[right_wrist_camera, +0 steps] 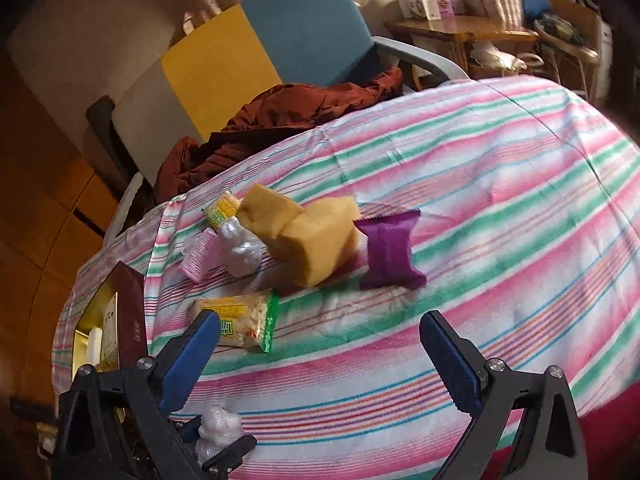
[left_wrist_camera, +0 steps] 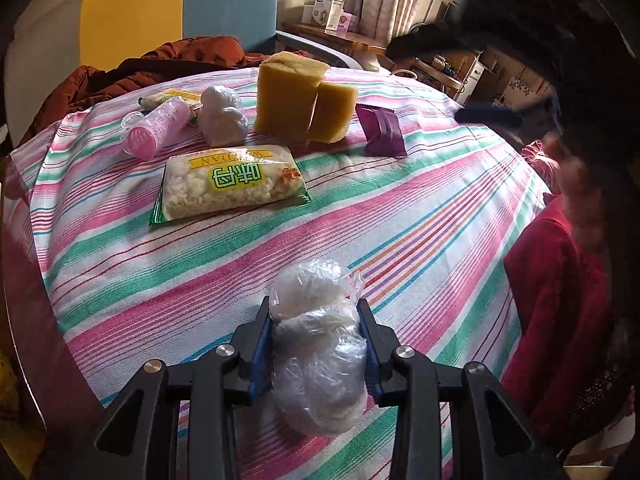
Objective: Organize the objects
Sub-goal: 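Grasp the yellow sponge block with the right tool while the left tool holds the cotton bag, then carry the cotton bag with the left tool into the tray while the right tool carries the sponge there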
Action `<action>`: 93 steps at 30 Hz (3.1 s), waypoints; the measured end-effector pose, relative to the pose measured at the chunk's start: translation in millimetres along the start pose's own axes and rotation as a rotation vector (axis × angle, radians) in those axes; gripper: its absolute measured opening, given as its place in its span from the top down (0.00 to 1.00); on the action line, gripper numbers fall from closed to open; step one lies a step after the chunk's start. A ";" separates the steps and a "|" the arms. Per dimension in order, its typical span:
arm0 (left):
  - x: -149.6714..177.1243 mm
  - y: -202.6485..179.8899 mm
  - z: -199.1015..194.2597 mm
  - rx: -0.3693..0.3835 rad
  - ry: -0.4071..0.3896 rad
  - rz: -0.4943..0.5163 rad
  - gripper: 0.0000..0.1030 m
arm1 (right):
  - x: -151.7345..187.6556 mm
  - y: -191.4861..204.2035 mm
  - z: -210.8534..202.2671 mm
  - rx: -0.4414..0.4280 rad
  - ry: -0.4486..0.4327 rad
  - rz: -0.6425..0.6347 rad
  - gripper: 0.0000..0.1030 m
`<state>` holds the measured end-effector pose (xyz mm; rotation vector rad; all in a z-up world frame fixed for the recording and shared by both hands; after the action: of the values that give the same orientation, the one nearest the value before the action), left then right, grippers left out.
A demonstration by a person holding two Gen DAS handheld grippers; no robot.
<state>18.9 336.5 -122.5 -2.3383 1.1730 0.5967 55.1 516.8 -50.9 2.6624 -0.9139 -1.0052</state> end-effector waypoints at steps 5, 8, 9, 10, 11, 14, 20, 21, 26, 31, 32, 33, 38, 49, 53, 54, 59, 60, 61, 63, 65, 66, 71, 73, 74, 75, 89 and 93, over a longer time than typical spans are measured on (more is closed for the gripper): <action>-0.1 3.4 0.7 0.034 -0.010 -0.018 0.64 | -45.4 42.0 23.0 0.042 -0.002 -0.222 0.02; 0.4 5.6 0.4 0.051 -0.017 -0.028 0.64 | -67.5 62.2 50.6 0.079 0.047 -0.347 0.02; 0.7 6.6 0.3 0.058 -0.022 -0.032 0.64 | -72.8 67.3 61.4 0.093 0.073 -0.389 0.03; 0.5 7.4 0.5 0.064 -0.026 -0.036 0.63 | -75.3 72.3 71.5 0.110 0.097 -0.429 0.03; 0.8 8.2 0.5 0.070 -0.031 -0.039 0.63 | -76.6 76.1 83.4 0.122 0.132 -0.466 0.03; 0.2 10.0 -0.1 0.081 -0.035 -0.051 0.63 | -74.5 78.4 113.9 0.179 0.203 -0.545 0.12; 0.8 8.3 -0.8 0.078 -0.045 -0.039 0.63 | -66.1 60.3 97.7 0.149 0.178 -0.477 0.53; 0.7 7.6 -0.7 0.075 -0.046 -0.037 0.63 | -67.8 56.1 78.4 0.123 0.133 -0.439 0.53; 0.5 3.1 -1.3 0.058 -0.047 -0.033 0.63 | -55.1 32.5 -9.3 -0.002 -0.004 -0.297 0.53; 3.5 -0.4 -4.3 0.025 -0.038 -0.018 0.64 | -10.3 11.0 -35.8 -0.014 0.007 -0.219 0.53; 3.9 -2.0 -5.6 0.014 -0.034 -0.016 0.64 | -0.3 7.3 -35.1 -0.018 0.018 -0.198 0.53; 4.3 -4.0 -6.5 0.003 -0.029 -0.011 0.64 | 9.0 3.6 -32.5 -0.025 0.028 -0.177 0.53; 15.1 -7.3 -15.6 -0.046 -0.018 0.020 0.64 | 43.0 -0.8 -15.0 -0.016 0.067 -0.136 0.53; 26.2 -10.2 -19.1 -0.106 -0.046 0.048 0.64 | 47.6 5.6 0.3 0.026 0.082 -0.198 0.53; 23.7 -9.2 -14.1 -0.109 -0.050 0.051 0.64 | 47.3 3.8 0.0 0.027 0.082 -0.193 0.53; 22.7 -9.1 -12.7 -0.110 -0.051 0.053 0.63 | 47.3 3.8 0.1 0.028 0.082 -0.193 0.53; 21.9 -14.9 -11.9 -0.139 -0.051 0.090 0.63 | 47.8 5.0 0.7 0.028 0.085 -0.198 0.53; 22.6 -16.9 -12.9 -0.149 -0.051 0.100 0.64 | 47.9 4.9 0.7 0.027 0.085 -0.198 0.53; 22.5 -17.5 -13.3 -0.152 -0.050 0.102 0.64 | 47.9 4.8 0.6 0.027 0.085 -0.198 0.53; 22.2 -16.5 -14.7 -0.151 -0.044 0.094 0.64 | 48.0 4.5 0.5 0.028 0.085 -0.198 0.53; 21.4 -16.2 -17.2 -0.149 -0.046 0.095 0.64 | 47.9 4.7 0.2 0.029 0.083 -0.199 0.53; 21.2 -17.7 -20.1 -0.147 -0.049 0.097 0.64 | 48.0 4.8 -0.2 0.028 0.081 -0.199 0.53; 18.1 -24.8 -44.2 -0.125 -0.106 0.108 0.64 | 48.7 6.1 -0.5 0.038 0.078 -0.206 0.53; 15.6 -24.6 -56.2 -0.111 -0.132 0.099 0.64 | 49.1 7.4 -0.9 0.042 0.074 -0.210 0.53; 15.1 -24.8 -63.9 -0.110 -0.145 0.095 0.64 | 49.1 8.1 -1.0 0.044 0.073 -0.213 0.53; 14.3 -23.9 -73.0 -0.110 -0.162 0.090 0.64 | 49.4 8.7 -1.4 0.042 0.073 -0.212 0.53; 36.3 78.3 -184.8 -0.260 -0.361 -0.188 0.64 | 49.8 104.5 -29.2 -0.141 0.016 -0.307 0.53; 54.0 119.8 -201.9 -0.336 -0.380 -0.295 0.64 | 51.8 150.5 -25.4 -0.209 0.021 -0.374 0.53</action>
<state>-15.0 123.7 -14.8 -2.4516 0.5784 1.1358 28.1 363.5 -8.8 2.7074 -0.2870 -1.0722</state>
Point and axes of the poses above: each gripper's, at about its wrist camera, not at the fingertips, and z roughly the way its jaws point, y to its left, x to its underside, the point moved 2 cm from there along z, roughly the way its jaws point, and after that the axes turned 1 degree about z, right-handed, at the moved point
